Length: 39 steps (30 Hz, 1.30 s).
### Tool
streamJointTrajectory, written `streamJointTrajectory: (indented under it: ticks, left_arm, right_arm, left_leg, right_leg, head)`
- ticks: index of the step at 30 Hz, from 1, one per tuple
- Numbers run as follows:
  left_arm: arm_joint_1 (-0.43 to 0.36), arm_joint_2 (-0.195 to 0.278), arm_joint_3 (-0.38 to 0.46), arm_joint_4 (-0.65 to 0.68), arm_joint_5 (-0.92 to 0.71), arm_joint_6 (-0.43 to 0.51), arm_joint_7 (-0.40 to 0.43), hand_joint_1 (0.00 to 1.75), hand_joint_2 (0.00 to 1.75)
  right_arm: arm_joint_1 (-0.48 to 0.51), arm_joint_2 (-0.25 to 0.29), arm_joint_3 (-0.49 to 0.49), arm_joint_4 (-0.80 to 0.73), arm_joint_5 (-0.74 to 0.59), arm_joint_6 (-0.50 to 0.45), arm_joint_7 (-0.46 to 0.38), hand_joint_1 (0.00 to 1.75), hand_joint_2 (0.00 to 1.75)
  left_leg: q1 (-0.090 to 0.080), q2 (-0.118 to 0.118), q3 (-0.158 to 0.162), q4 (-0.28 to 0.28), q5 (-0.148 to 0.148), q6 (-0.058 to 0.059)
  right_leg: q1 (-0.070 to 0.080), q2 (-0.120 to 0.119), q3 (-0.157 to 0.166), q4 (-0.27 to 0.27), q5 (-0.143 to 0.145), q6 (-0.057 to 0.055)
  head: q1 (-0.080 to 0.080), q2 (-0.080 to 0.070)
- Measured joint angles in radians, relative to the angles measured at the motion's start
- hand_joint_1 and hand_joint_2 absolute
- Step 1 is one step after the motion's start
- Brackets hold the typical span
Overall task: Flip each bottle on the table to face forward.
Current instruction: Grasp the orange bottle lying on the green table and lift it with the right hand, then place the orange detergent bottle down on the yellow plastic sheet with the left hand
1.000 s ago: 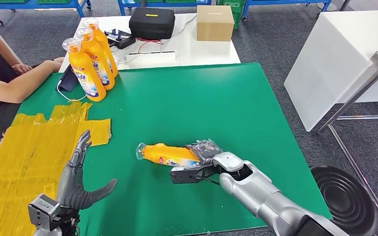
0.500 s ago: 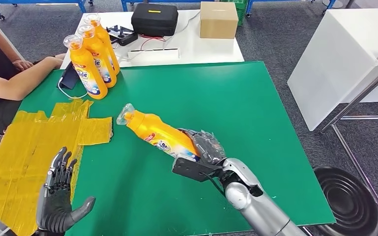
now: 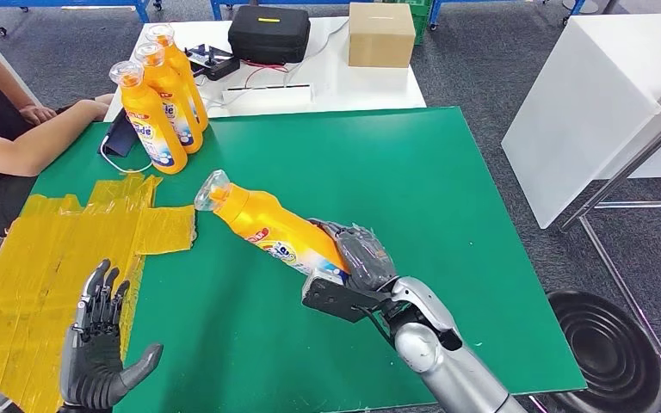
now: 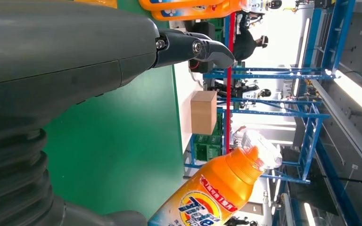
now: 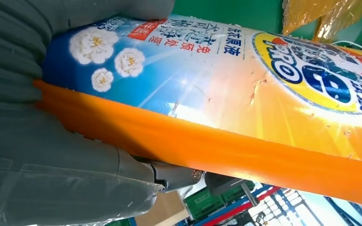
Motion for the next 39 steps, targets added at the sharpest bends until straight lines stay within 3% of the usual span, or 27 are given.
streamJointTrajectory:
  ticks: [6, 17, 31, 39]
  left_arm:
    - [-0.005, -0.001, -0.008, 0.0, 0.006, -0.005, 0.01, 0.0, 1.75]
    - [-0.031, 0.004, -0.147, -0.003, 0.112, 0.019, 0.053, 0.0, 1.75]
    - [0.002, 0.04, -0.151, -0.003, 0.332, -0.067, 0.093, 0.0, 1.75]
    - [0.005, 0.051, -0.151, 0.01, 0.368, -0.091, 0.111, 0.0, 1.75]
  right_arm:
    - [-0.005, 0.029, 0.005, 0.007, -0.001, 0.013, -0.001, 1.75, 1.75]
    - [-0.074, 0.227, 0.207, 0.157, -0.056, 0.045, -0.017, 1.75, 1.75]
    - [-0.15, 0.251, 0.341, 0.235, -0.092, 0.051, -0.048, 1.75, 1.75]
    - [-0.159, 0.261, 0.376, 0.259, -0.092, 0.059, -0.06, 1.75, 1.75]
  left_leg:
    - [0.0, 0.0, 0.0, 0.0, 0.0, 0.0]
    - [0.002, 0.0, -0.002, 0.0, 0.001, -0.001]
    - [0.0, 0.0, -0.002, 0.0, 0.001, -0.001]
    - [0.001, 0.0, -0.002, 0.0, 0.001, -0.001]
  right_leg:
    - [0.0, 0.0, 0.0, 0.0, 0.0, 0.0]
    - [0.002, 0.0, -0.001, 0.001, 0.0, 0.0]
    - [0.0, 0.0, -0.001, 0.001, 0.0, 0.0]
    - [0.0, 0.0, -0.001, 0.001, 0.0, 0.0]
  head:
    - [0.0, 0.0]
    - [0.0, 0.0]
    - [0.0, 0.0]
    - [0.0, 0.0]
